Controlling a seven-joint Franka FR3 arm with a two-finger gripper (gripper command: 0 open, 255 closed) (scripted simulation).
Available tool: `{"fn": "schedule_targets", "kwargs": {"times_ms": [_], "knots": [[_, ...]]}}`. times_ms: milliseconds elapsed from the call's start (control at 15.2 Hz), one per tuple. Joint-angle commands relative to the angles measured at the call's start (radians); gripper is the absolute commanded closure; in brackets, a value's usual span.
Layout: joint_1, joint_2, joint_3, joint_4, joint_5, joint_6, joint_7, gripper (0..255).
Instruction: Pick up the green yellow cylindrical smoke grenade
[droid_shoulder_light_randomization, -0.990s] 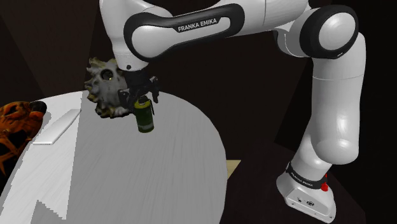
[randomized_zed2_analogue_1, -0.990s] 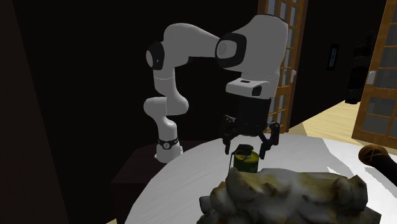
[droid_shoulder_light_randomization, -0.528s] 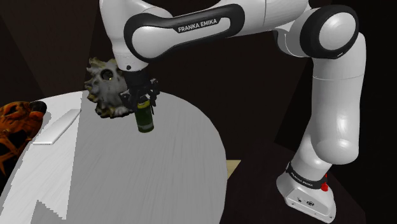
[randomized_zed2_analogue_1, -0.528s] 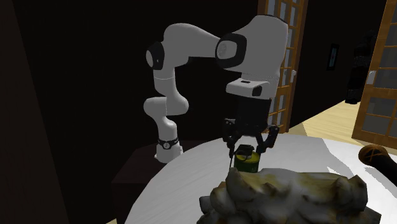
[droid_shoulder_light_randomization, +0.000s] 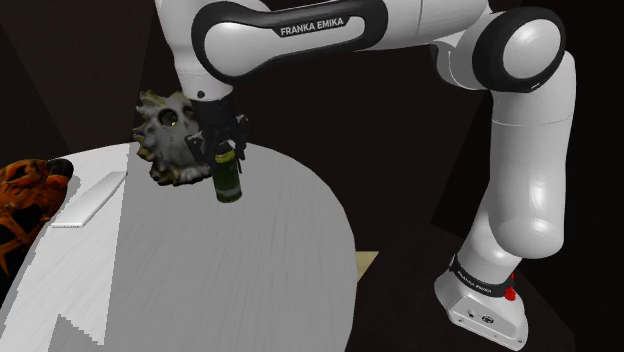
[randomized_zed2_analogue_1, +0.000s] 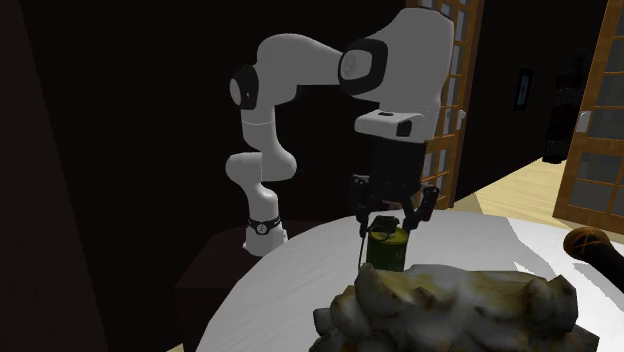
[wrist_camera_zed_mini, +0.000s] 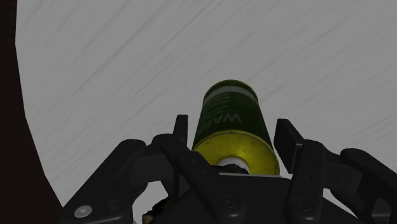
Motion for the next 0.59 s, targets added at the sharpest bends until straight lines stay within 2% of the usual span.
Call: {"fn": "schedule_targets", "kwargs": {"times_ms": [0,528], "knots": [[0.004,0.004,0.001,0.032,-0.001,-0.028,-0.003,255],[0.025,0.023,0.003,0.167,-0.008,-0.144,-0.016,255]]}}
